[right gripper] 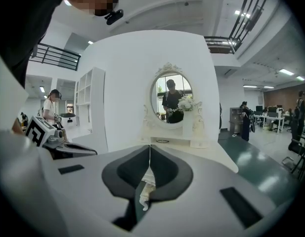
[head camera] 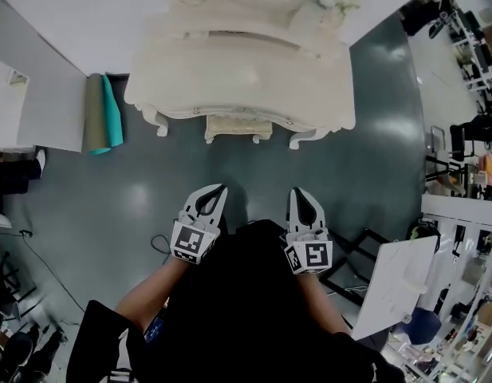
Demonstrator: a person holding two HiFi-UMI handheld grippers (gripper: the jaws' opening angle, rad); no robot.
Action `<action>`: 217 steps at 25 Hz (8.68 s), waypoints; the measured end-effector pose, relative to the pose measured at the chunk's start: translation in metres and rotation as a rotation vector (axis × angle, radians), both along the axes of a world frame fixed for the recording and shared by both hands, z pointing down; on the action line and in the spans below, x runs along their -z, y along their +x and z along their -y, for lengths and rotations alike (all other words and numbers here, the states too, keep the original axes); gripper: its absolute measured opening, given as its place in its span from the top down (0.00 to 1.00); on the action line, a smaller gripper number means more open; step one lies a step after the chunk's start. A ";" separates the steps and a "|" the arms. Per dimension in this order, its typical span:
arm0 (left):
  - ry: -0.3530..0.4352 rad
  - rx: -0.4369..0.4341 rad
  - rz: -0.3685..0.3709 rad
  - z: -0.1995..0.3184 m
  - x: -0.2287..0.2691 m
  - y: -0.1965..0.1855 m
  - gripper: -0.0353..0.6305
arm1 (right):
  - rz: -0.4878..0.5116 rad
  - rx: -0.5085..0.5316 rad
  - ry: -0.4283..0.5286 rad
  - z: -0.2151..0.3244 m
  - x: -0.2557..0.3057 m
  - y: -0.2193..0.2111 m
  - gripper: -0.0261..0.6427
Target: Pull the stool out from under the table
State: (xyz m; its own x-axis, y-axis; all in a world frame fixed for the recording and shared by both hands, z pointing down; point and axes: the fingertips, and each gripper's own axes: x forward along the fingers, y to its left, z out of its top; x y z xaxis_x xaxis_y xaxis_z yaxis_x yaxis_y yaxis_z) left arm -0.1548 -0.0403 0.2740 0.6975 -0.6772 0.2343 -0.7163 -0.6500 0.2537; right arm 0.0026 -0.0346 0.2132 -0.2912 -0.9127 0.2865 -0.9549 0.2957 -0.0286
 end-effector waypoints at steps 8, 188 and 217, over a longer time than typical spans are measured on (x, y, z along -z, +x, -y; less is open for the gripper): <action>-0.041 0.064 0.027 0.022 -0.011 -0.008 0.93 | 0.008 0.027 -0.026 0.025 -0.028 0.008 0.93; -0.639 -0.064 0.647 -0.125 -0.582 -0.009 0.51 | -0.358 0.224 -0.783 -0.134 -0.628 0.132 0.62; -0.590 -0.069 0.677 -0.169 -0.553 -0.047 0.51 | -0.312 0.256 -0.834 -0.171 -0.606 0.140 0.61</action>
State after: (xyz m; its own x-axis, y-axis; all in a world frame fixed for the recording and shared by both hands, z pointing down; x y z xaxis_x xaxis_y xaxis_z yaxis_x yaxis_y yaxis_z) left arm -0.2016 0.1289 0.8266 0.3190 -0.2784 0.9059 -0.7976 -0.5952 0.0979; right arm 0.1427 0.1359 0.8195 -0.2546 -0.2943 0.9212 -0.8637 0.4977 -0.0797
